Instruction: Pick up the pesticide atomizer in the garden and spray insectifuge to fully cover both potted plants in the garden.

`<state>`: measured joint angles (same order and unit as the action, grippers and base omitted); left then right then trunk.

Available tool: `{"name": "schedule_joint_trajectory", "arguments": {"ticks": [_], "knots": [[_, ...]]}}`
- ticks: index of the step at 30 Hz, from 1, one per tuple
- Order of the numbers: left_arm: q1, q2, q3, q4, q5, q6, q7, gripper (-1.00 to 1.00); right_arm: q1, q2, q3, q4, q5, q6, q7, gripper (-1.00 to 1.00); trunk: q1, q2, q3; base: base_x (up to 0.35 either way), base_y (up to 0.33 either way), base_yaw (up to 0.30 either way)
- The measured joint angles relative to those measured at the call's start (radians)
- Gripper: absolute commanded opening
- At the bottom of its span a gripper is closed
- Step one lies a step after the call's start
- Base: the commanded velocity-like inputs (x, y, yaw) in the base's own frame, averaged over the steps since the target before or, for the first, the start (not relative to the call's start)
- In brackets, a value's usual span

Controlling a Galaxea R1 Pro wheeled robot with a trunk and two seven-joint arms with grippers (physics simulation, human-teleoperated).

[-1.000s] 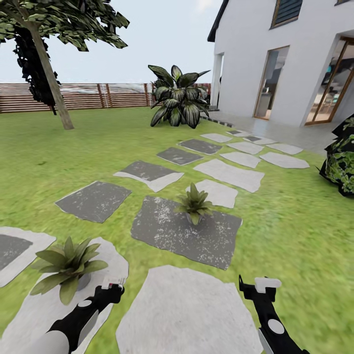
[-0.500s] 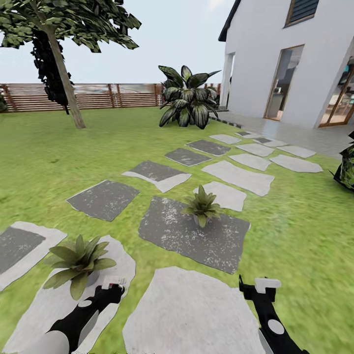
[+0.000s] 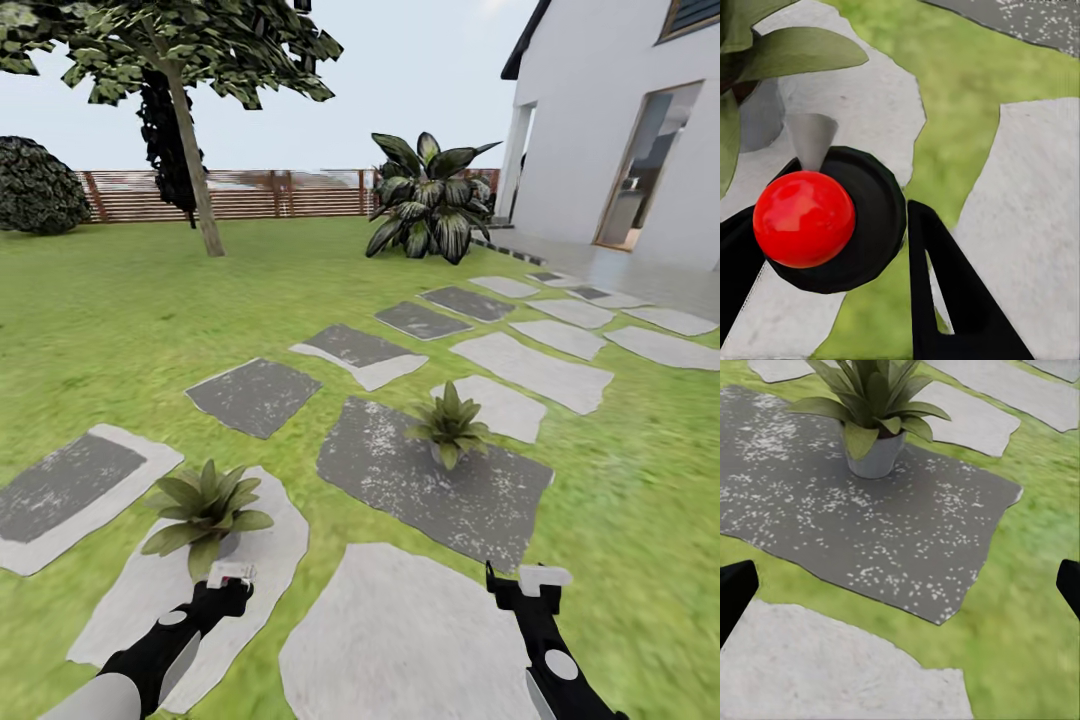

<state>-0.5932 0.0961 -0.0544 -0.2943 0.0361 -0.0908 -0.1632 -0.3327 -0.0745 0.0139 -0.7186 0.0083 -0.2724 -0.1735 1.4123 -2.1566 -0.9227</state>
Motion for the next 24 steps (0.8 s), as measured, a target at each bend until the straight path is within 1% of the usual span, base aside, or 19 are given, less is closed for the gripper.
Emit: {"name": "schedule_joint_trajectory", "arguments": {"ticks": [18, 21, 24], "knots": [[0.0, 0.0, 0.0, 0.002, 0.0, 0.0, 0.0, -1.0, 0.0, 0.0, 0.001, -0.001, 0.0, 0.0, 0.0, 1.0, 0.0, 0.0, 0.0, 0.0, 0.0, 0.276], [0.0, 0.0, 0.0, 0.002, 0.0, -0.001, 0.0, -1.0, 0.0, 0.001, 0.001, -0.003, 0.0, 0.0, 0.0, 1.0, 0.0, 0.0, 0.0, 0.0, 0.0, 0.123], [0.0, 0.0, 0.0, 0.002, 0.0, -0.001, 0.0, -1.0, 0.0, 0.001, 0.001, -0.005, 0.0, 0.0, 0.0, 1.0, 0.0, 0.0, 0.0, 0.0, 0.0, 0.022]]}}
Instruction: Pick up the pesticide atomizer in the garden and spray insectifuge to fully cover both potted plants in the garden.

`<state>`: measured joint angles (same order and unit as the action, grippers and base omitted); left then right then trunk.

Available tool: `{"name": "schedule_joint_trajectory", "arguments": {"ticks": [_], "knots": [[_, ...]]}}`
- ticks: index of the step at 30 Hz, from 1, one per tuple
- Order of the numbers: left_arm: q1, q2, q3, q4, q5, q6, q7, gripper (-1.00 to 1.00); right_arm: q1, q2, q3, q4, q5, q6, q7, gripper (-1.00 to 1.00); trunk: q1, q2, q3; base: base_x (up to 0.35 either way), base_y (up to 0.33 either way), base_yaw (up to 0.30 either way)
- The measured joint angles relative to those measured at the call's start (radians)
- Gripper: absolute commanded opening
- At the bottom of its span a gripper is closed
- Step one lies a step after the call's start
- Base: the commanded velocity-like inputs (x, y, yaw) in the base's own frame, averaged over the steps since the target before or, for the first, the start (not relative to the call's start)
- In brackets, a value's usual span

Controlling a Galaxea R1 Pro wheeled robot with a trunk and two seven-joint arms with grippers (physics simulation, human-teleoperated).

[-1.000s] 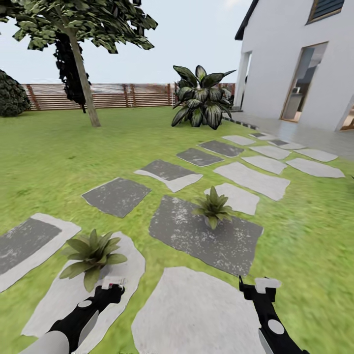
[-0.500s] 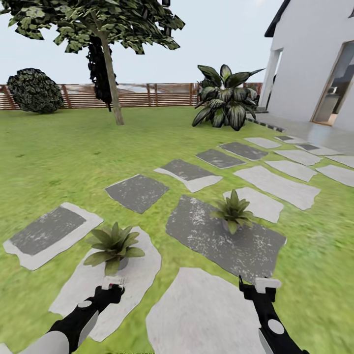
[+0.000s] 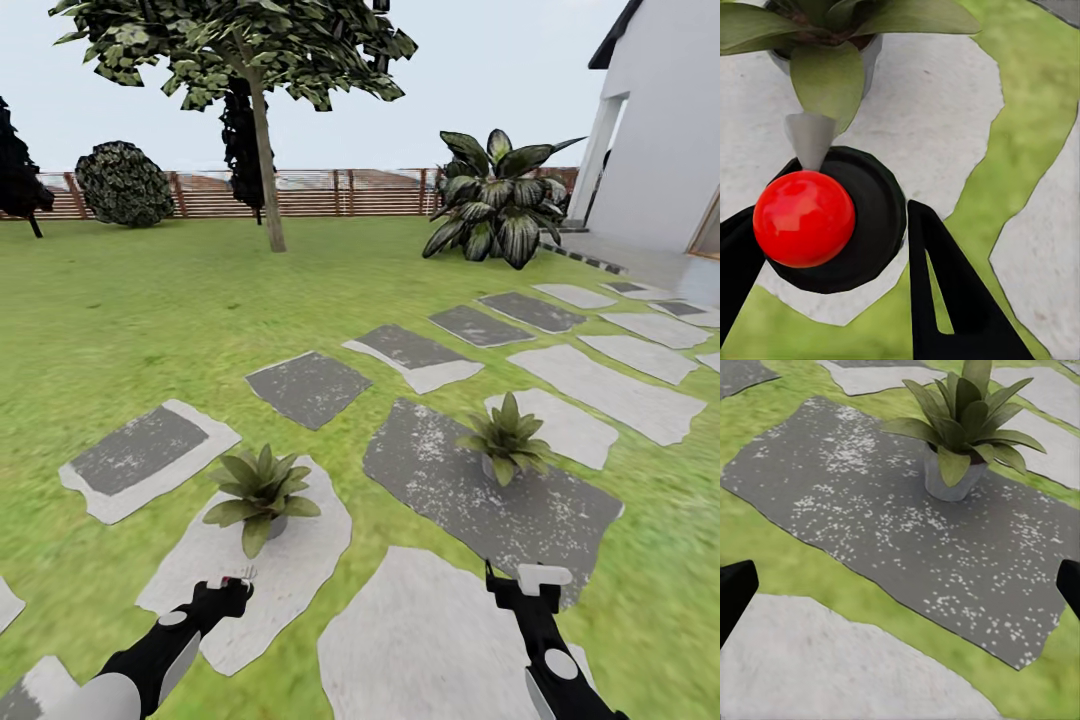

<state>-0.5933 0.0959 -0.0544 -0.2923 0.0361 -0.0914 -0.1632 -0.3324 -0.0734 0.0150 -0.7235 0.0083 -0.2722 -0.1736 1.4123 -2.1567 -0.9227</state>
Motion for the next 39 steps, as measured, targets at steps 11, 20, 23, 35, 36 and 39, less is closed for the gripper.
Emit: {"name": "schedule_joint_trajectory", "arguments": {"ticks": [11, 20, 23, 35, 36, 39], "knots": [[0.0, 0.0, 0.0, 0.0, 0.0, 0.0, 0.0, -1.0, 0.0, 0.007, 0.025, 0.004, 0.0, -0.001, 0.002, 1.0, 0.0, 0.0, 0.0, 0.0, 0.0, 0.097], [0.0, 0.0, 0.0, 0.001, 0.0, 0.0, 0.0, -1.0, 0.0, 0.007, 0.025, 0.005, 0.0, -0.001, 0.002, 1.0, 0.0, 0.0, 0.0, 0.0, 0.0, 0.273], [0.0, 0.0, 0.0, 0.0, 0.0, 0.0, 0.0, -1.0, 0.0, 0.007, 0.025, 0.005, 0.0, -0.001, 0.002, 1.0, 0.0, 0.0, 0.0, 0.0, 0.0, 0.278], [0.0, 0.0, 0.0, -0.002, 0.0, 0.0, 0.0, -1.0, 0.0, 0.007, 0.025, 0.005, 0.0, -0.001, 0.002, 1.0, 0.0, 0.0, 0.0, 0.154, -0.101, 0.279], [0.0, 0.0, 0.0, -0.002, 0.0, 0.0, 0.0, -1.0, 0.0, 0.008, 0.025, 0.005, 0.0, -0.001, 0.002, 1.0, 0.0, 0.0, 0.0, 0.12, -0.21, 0.279], [0.0, 0.0, 0.0, -0.003, 0.0, 0.0, 0.0, -1.0, 0.0, 0.007, 0.025, 0.005, 0.0, -0.001, 0.002, 1.0, 0.0, 0.0, 0.0, 0.051, -0.242, 0.279]]}}
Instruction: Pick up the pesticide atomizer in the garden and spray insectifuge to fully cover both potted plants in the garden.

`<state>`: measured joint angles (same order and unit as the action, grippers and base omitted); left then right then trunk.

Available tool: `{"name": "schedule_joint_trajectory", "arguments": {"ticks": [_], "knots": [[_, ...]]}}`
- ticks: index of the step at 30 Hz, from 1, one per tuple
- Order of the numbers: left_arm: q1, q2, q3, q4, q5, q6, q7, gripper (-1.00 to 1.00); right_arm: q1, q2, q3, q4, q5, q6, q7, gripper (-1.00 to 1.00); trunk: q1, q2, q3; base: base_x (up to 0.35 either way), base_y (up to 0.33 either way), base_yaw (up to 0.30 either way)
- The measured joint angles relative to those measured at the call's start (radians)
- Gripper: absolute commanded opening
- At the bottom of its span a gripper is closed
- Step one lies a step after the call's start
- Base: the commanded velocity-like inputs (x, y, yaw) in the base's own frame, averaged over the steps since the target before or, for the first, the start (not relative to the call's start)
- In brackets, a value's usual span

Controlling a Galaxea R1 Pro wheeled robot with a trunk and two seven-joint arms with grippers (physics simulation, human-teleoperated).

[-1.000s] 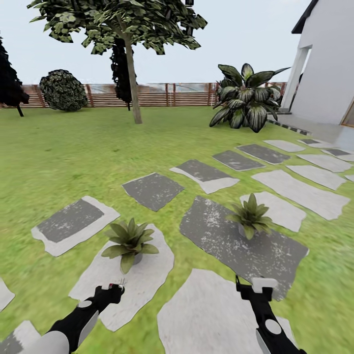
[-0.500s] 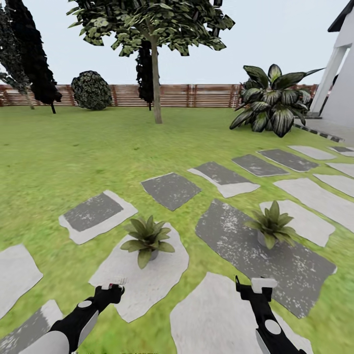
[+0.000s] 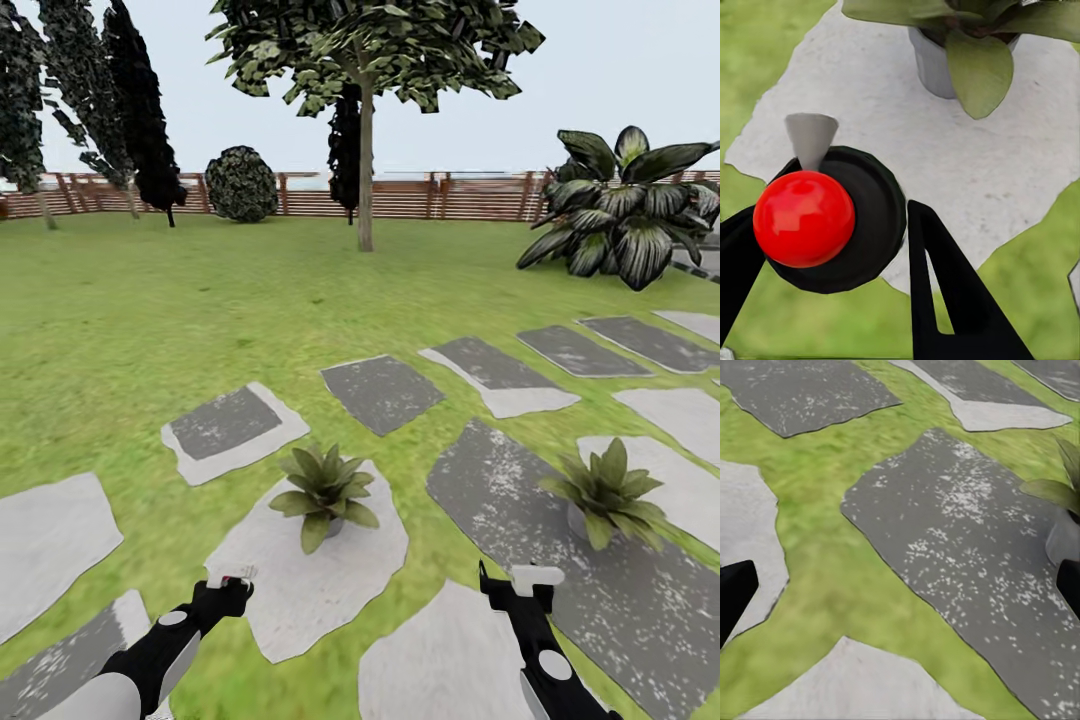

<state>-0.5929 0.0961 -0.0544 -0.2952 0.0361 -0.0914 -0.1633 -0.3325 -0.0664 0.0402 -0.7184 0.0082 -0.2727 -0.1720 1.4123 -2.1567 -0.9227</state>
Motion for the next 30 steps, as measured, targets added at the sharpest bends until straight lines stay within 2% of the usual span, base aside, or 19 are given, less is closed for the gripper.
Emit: {"name": "schedule_joint_trajectory", "arguments": {"ticks": [12, 16, 22, 25, 30], "knots": [[0.0, 0.0, 0.0, -0.002, 0.0, 0.0, 0.0, -1.0, 0.0, 0.0, 0.0, 0.0, 0.0, 0.0, 0.0, 1.0, 0.0, 0.0, 0.0, 0.053, -0.257, 0.279], [0.0, 0.001, 0.001, -0.003, 0.0, 0.0, 0.0, -1.0, 0.0, 0.0, 0.0, 0.0, 0.0, 0.0, 0.0, 1.0, 0.0, 0.0, 0.0, 0.025, -0.058, 0.221], [0.0, 0.002, 0.001, -0.003, 0.0, -0.001, 0.0, -1.0, 0.0, 0.0, 0.0, 0.001, 0.001, 0.001, 0.003, 1.0, 0.0, 0.0, 0.0, 0.002, -0.005, 0.032], [0.009, -0.015, 0.015, -0.019, -0.015, 0.013, -0.016, -1.0, -0.013, 0.017, 0.011, 0.018, 0.017, 0.017, 0.021, 1.0, 0.0, 0.0, 0.0, 0.0, 0.0, 0.0], [0.009, 0.003, 0.041, -0.028, 0.009, 0.004, 0.012, -1.0, 0.004, 0.045, -0.014, 0.028, -0.009, -0.002, 0.0, 1.0, 0.0, 0.0, 0.0, 0.0, 0.0, 0.0]]}}
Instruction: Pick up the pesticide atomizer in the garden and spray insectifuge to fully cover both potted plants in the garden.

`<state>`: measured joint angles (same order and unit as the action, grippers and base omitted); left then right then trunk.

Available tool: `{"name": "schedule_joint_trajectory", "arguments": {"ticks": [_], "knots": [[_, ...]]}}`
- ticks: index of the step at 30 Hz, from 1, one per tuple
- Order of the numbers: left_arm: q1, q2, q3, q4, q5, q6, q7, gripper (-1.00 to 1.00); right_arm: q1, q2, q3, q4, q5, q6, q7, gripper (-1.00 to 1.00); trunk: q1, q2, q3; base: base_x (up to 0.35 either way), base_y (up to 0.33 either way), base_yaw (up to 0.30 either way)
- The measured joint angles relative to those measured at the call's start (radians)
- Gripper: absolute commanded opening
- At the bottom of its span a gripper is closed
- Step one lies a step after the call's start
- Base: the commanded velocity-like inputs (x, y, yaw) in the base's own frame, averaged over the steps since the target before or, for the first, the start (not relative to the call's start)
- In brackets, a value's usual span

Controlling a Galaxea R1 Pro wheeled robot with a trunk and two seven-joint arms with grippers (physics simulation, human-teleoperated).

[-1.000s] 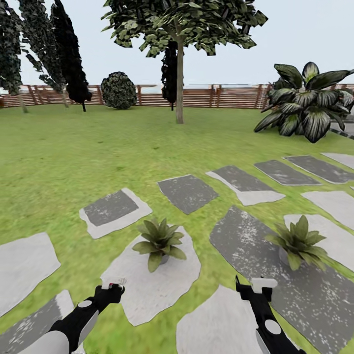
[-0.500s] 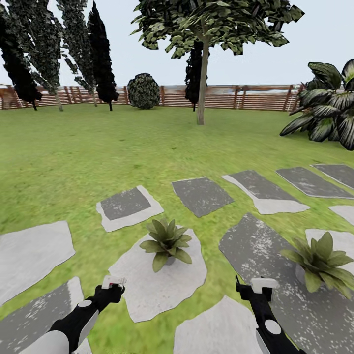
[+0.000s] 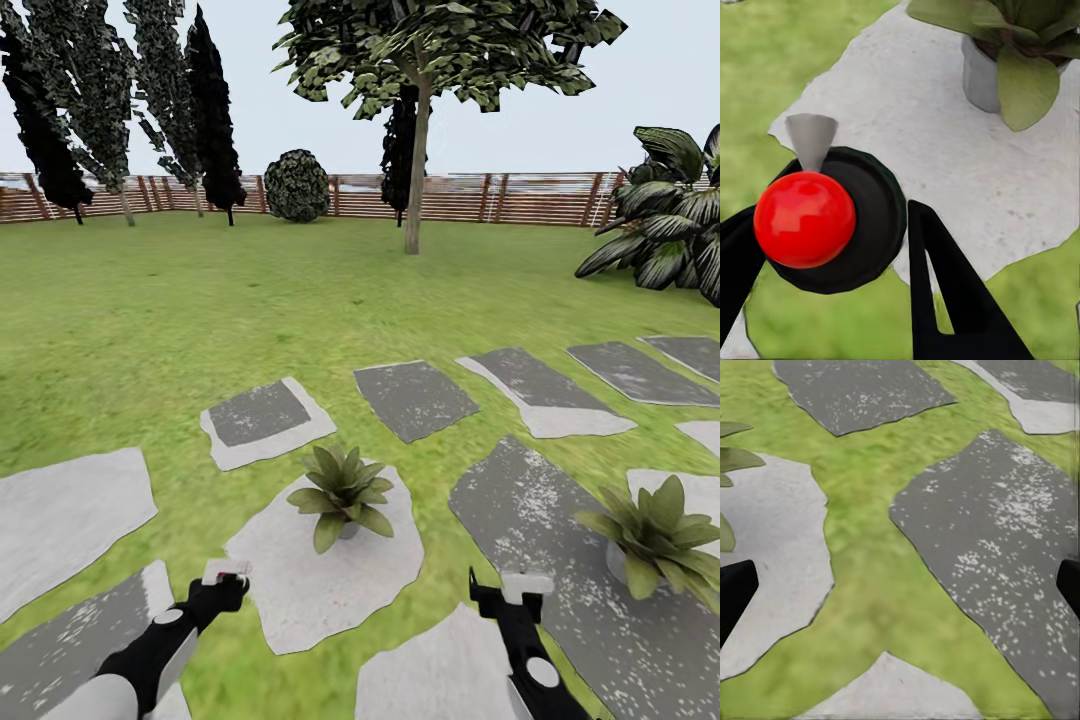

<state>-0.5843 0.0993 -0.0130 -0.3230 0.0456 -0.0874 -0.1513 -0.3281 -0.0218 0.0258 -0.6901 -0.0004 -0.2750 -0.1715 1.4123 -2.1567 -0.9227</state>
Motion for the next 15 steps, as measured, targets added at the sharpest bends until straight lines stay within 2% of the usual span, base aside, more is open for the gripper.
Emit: {"name": "schedule_joint_trajectory", "arguments": {"ticks": [4, 6, 10, 15], "knots": [[0.002, 0.007, 0.015, -0.011, 0.02, -0.002, 0.024, -1.0, 0.003, 0.022, -0.02, 0.023, -0.016, -0.008, -0.025, 1.0, 0.0, 0.0, 0.0, 0.0, 0.0, 0.0], [0.001, 0.005, 0.009, -0.013, 0.03, 0.003, 0.034, -1.0, 0.003, 0.023, -0.03, 0.034, -0.015, -0.008, -0.037, 1.0, 0.0, 0.0, 0.0, 0.0, 0.0, 0.0], [-0.012, 0.01, -0.004, -0.02, 0.05, 0.013, 0.032, -1.0, 0.003, 0.023, -0.024, 0.048, -0.003, -0.008, -0.045, 1.0, 0.0, 0.0, 0.0, 0.0, 0.0, 0.0], [-0.015, 0.015, -0.021, -0.021, 0.027, 0.042, 0.018, -1.0, 0.003, 0.022, 0.0, 0.044, 0.022, -0.009, -0.028, 1.0, 0.0, 0.0, 0.0, 0.0, 0.0, 0.0]]}}
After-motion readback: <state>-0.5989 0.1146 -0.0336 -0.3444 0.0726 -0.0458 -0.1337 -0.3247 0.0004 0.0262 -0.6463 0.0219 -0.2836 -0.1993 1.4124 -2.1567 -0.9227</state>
